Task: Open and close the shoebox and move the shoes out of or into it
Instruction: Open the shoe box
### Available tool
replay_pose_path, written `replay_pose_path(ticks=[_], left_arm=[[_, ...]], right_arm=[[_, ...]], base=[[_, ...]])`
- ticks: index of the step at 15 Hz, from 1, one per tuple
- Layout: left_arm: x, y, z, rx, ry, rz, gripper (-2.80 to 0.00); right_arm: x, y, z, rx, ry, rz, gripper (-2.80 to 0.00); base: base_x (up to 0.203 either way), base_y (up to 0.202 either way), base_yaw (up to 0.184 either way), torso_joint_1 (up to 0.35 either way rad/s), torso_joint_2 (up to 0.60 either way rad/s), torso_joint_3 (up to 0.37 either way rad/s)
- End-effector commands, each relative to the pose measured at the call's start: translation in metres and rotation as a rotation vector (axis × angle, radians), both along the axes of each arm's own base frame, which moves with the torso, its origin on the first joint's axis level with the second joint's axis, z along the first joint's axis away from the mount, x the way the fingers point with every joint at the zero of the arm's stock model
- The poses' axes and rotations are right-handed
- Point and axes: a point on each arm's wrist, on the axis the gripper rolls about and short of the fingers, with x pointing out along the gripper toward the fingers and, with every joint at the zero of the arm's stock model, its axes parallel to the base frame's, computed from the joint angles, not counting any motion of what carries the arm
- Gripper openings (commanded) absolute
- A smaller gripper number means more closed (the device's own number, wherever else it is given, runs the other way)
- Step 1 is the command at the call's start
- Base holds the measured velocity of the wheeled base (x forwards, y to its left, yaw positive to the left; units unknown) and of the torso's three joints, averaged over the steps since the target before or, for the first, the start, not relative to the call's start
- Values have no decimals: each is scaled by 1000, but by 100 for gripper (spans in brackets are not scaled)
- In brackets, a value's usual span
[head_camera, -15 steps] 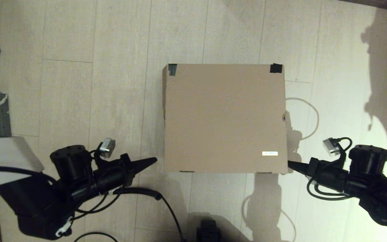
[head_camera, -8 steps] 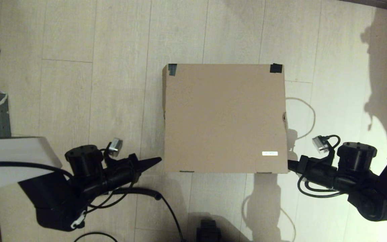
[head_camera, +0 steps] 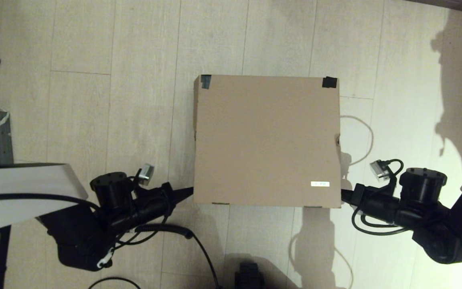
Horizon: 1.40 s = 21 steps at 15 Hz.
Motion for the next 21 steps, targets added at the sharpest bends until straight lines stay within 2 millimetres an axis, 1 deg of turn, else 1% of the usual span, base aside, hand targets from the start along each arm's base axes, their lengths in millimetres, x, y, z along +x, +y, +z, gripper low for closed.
replay_pose_path(ticks=[1,6,11,14,17,21], left_arm=[[-1,-3,6,-10,-19,-13,-280],[-11,-9,29,-31,-54,-21,-280],[-24,-6,47,-34,-63,-18,-280],[-32,-4,48,-32,-50,-19,-280],[-35,-4,50,-32,-52,-21,-280],[-39,-4,45,-25,-26,-21,-280]], right_arm=[[-4,0,7,5,-20,5,-280],[-12,0,22,16,-45,3,-280],[-23,0,36,26,-67,1,-280],[-31,0,40,32,-51,0,-280],[-35,0,42,31,-53,-2,-280],[-39,-2,32,28,-10,-5,-280]], base=[[0,0,0,0,0,0],[0,0,0,0,0,0],[0,0,0,0,0,0],[0,0,0,0,0,0],[0,0,0,0,0,0],[0,0,0,0,0,0]])
